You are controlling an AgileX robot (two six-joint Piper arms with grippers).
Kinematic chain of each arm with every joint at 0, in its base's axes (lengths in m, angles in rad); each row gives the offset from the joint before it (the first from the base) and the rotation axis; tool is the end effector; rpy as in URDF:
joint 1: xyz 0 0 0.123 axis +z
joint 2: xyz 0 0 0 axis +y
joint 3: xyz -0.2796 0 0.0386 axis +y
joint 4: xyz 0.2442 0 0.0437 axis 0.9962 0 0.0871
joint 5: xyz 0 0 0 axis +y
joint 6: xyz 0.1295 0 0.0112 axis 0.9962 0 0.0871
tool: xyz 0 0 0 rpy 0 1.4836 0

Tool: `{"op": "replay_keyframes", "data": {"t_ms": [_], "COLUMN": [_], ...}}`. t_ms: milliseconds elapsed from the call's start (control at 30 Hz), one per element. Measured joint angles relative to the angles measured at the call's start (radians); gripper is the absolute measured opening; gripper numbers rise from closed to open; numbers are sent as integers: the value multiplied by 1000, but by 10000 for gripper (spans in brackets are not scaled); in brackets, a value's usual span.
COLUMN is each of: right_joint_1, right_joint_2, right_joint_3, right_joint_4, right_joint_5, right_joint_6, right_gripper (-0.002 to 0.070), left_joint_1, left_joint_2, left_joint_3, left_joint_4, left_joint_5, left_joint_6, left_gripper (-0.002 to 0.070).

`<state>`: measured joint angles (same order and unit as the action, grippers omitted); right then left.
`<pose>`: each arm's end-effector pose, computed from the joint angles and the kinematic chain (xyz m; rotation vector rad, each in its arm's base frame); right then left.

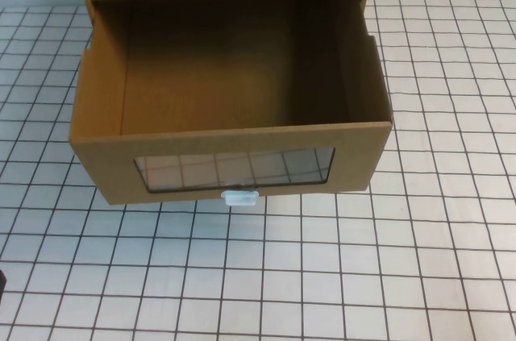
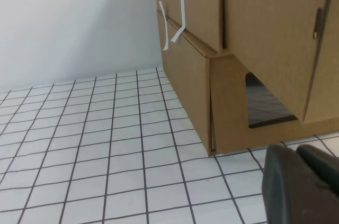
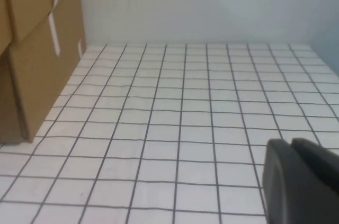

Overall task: Open the shoe box
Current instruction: 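Pull the top drawer of the cardboard box fully open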

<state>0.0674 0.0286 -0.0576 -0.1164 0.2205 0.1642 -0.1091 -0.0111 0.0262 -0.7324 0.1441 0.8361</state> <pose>0.0937 0.0030 0.2069 0.0051 1.6741 0.0678 0.0922 -0.0227 0.1938 0.2487 1.5872 -0.0774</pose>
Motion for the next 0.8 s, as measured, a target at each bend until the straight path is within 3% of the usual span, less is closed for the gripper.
{"op": "replay_keyframes", "data": {"t_ms": [567, 800], "right_joint_1": [-36, -36], "right_joint_2": [-36, -36], "right_joint_3": [67, 80], "right_joint_4": [19, 211], "right_joint_5": [-35, 15], "right_joint_6": [-9, -256], "right_gripper": [-13, -13], "left_joint_1": [0, 0], "left_joint_2": [0, 0], "left_joint_3": [0, 0], "left_joint_4": [0, 0], "left_joint_5": [0, 0], "left_joint_6": [0, 0], "left_gripper": [-2, -2]}}
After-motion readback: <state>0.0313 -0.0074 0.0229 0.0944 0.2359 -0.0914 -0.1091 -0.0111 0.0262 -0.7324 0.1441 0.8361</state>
